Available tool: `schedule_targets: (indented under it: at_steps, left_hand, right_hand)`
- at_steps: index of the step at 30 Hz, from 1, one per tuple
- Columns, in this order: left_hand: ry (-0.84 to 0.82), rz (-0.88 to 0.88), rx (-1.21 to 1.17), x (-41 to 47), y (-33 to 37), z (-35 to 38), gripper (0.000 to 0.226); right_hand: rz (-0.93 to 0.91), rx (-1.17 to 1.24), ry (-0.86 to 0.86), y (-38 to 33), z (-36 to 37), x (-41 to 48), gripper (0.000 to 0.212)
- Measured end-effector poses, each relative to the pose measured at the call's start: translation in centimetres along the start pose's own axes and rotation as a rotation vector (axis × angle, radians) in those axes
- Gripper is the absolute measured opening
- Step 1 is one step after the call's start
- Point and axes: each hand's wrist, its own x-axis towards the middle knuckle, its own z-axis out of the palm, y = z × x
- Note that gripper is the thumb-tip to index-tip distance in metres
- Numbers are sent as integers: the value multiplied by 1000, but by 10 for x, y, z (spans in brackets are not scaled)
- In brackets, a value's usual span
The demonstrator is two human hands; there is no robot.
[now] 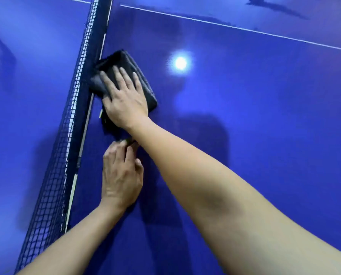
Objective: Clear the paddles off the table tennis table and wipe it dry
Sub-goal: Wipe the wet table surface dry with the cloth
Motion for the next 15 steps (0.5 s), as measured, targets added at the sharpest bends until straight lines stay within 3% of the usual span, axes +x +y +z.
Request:
schedule_targets:
  at_steps: [3,5,9,15]
  left_hand:
    - [-48,101,-1,-23,17,5,42]
    - [-66,138,-2,-20,37,11,44]
    - [-88,182,-7,-12,89,28,52]
    - [-156,163,0,-9,144,62,57]
  right_hand:
    - [-99,-22,-29,6,-2,-8,59]
    - [-61,-1,3,37,-6,-23,60]
    - [172,87,85,158,-29,-77,65]
    - [640,34,123,365,-72,-162,62]
